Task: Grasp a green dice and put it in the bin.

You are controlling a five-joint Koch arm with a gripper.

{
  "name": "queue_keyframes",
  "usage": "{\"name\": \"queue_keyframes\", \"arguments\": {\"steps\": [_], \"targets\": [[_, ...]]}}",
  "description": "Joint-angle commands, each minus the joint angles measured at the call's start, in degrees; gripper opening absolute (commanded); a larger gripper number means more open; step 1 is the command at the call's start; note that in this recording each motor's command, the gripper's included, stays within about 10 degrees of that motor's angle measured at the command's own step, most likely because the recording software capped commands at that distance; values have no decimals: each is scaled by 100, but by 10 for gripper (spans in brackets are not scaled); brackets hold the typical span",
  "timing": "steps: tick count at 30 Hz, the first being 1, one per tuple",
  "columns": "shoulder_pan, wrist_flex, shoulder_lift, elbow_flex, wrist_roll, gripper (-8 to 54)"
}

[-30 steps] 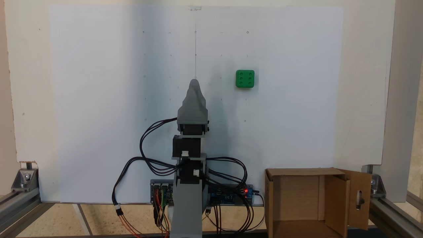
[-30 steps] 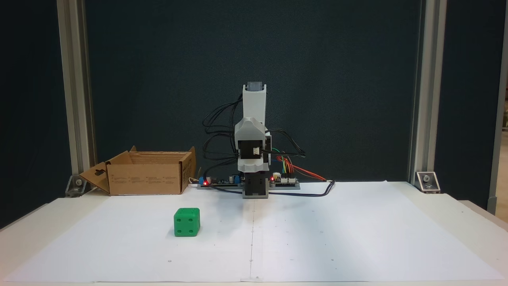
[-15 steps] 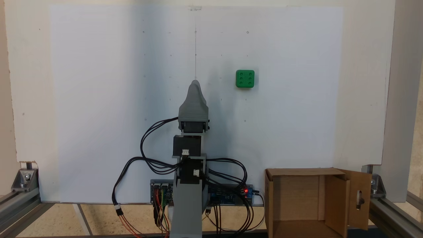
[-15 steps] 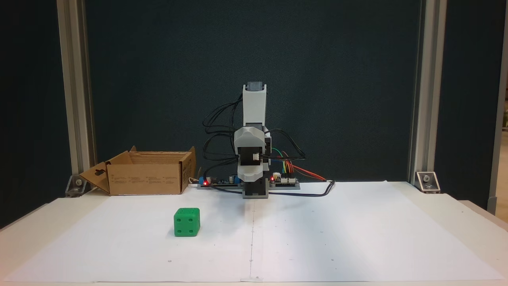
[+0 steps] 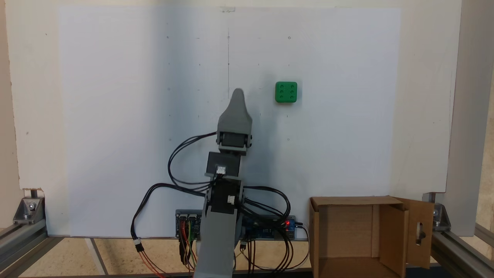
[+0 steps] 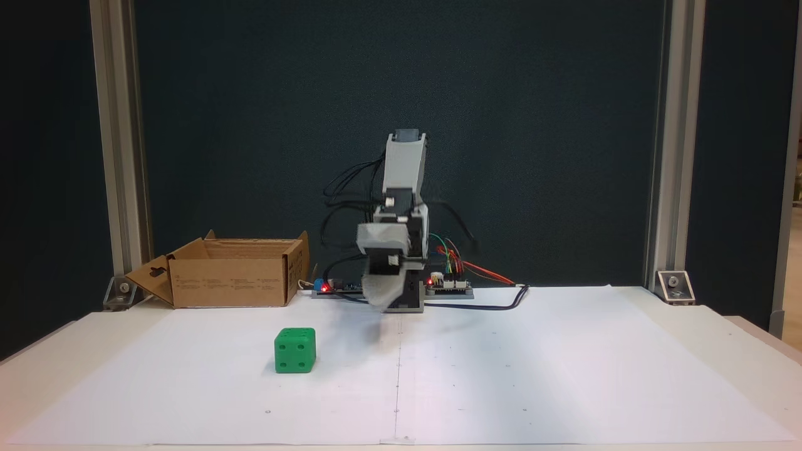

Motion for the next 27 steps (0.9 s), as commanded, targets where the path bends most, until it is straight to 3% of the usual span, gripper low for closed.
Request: {"name": "queue_keyframes", "arguments": {"steps": [1, 16, 27], "targets": [[193, 930, 624, -580, -237, 436], [1283, 6651, 519, -4087, -220, 434], [2021, 10600, -1204, -5977, -439, 441]]}}
